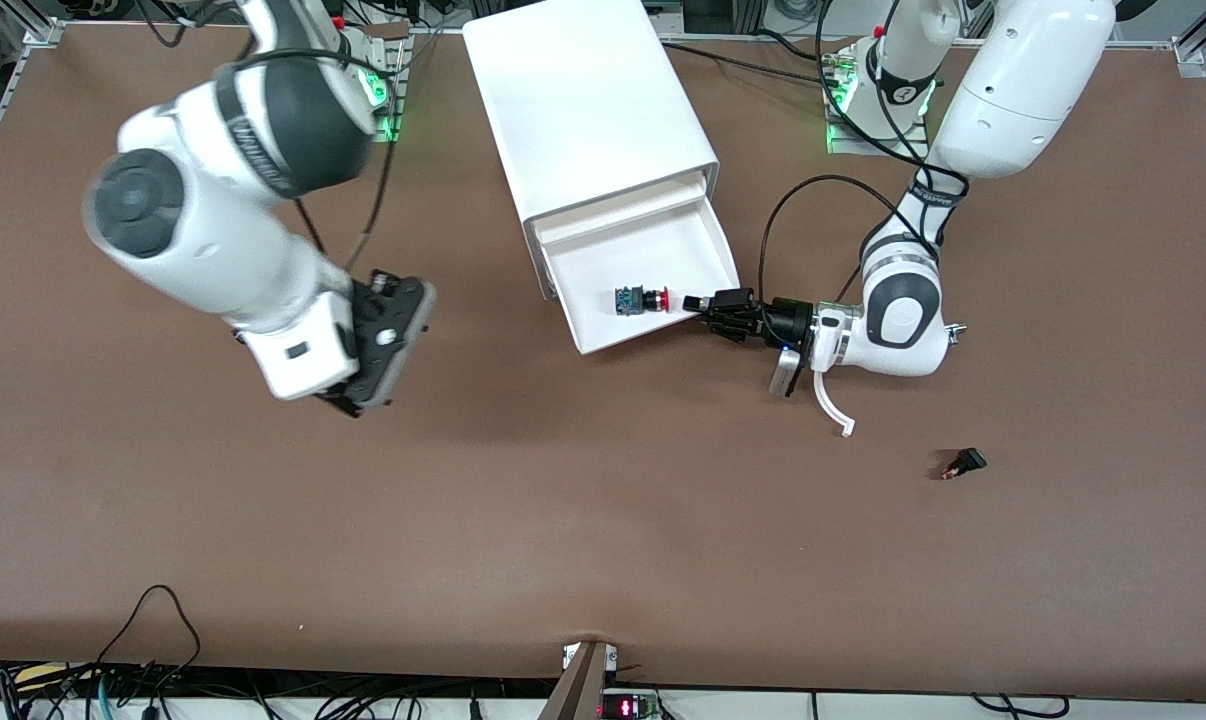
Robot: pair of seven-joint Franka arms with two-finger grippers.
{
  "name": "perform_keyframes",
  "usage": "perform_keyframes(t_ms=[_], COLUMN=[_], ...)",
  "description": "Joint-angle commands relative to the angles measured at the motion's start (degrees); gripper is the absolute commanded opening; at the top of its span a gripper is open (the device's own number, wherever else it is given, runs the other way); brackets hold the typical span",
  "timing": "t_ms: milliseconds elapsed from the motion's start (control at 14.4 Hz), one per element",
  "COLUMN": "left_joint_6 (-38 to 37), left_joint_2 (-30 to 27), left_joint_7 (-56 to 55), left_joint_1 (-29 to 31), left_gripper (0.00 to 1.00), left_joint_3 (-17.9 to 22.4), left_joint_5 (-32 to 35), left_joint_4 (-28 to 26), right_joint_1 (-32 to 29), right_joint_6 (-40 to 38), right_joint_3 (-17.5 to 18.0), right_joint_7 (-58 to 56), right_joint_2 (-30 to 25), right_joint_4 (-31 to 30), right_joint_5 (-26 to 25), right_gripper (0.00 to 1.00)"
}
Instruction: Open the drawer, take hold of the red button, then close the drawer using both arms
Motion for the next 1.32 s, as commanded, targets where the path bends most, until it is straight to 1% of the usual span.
perform_keyframes(t_ms=[0,70,209,348,487,626,696,835,904,1043,1252], left_joint_6=[-0.4,-0.4,-0.4,-0.6,-0.8,-0.9,-1.1,-3.9,-5.2,-6.9,-7.2], left_joint_2=[-0.6,-2.6,-5.5,-7.6,-9.0,-10.5,-11.2,-12.2,-12.2,-12.3,-12.9], left_joint_7=[-1.1,-5.4,-12.0,-18.5,-25.2,-31.9,-35.9,-43.2,-46.4,-49.9,-50.2], left_joint_1=[1.0,1.6,2.1,2.1,2.8,2.8,2.8,2.1,1.9,2.0,2.0], left_gripper=[1.0,1.0,1.0,1.0,1.0,1.0,1.0,1.0,1.0,1.0,1.0], left_joint_3=[0.4,1.2,1.3,2.1,2.1,2.0,1.8,1.2,1.1,0.8,0.9], left_joint_5=[3.7,7.8,12.9,20.3,28.7,38.8,44.5,56.0,60.6,66.9,76.0], left_joint_4=[2.5,3.9,5.4,8.1,10.6,13.4,15.0,18.6,19.9,21.5,24.1], right_joint_1=[4.3,6.4,8.9,11.2,13.1,14.2,15.5,19.5,21.5,24.4,27.5], right_joint_6=[-0.4,0.4,0.6,2.3,3.3,4.8,5.5,6.0,6.4,7.3,9.8], right_joint_3=[-0.7,-0.7,-0.8,-0.8,-0.9,-1.0,-1.8,-5.1,-6.3,-7.1,-7.1], right_joint_7=[-2.0,-2.2,-2.2,-2.2,-2.1,-2.1,-2.1,-2.1,-2.1,-2.1,-2.1], right_joint_2=[3.4,4.1,4.8,6.3,8.1,9.8,10.8,11.9,12.1,13.0,14.6], right_joint_4=[4.3,4.3,4.3,4.3,4.3,4.3,4.3,4.4,4.3,4.3,4.3], right_joint_5=[-2.8,-3.1,-3.2,-3.2,-3.2,-3.2,-3.2,-3.2,-3.2,-3.2,-3.1], right_gripper=[1.0,1.0,1.0,1.0,1.0,1.0,1.0,1.0,1.0,1.0,1.0])
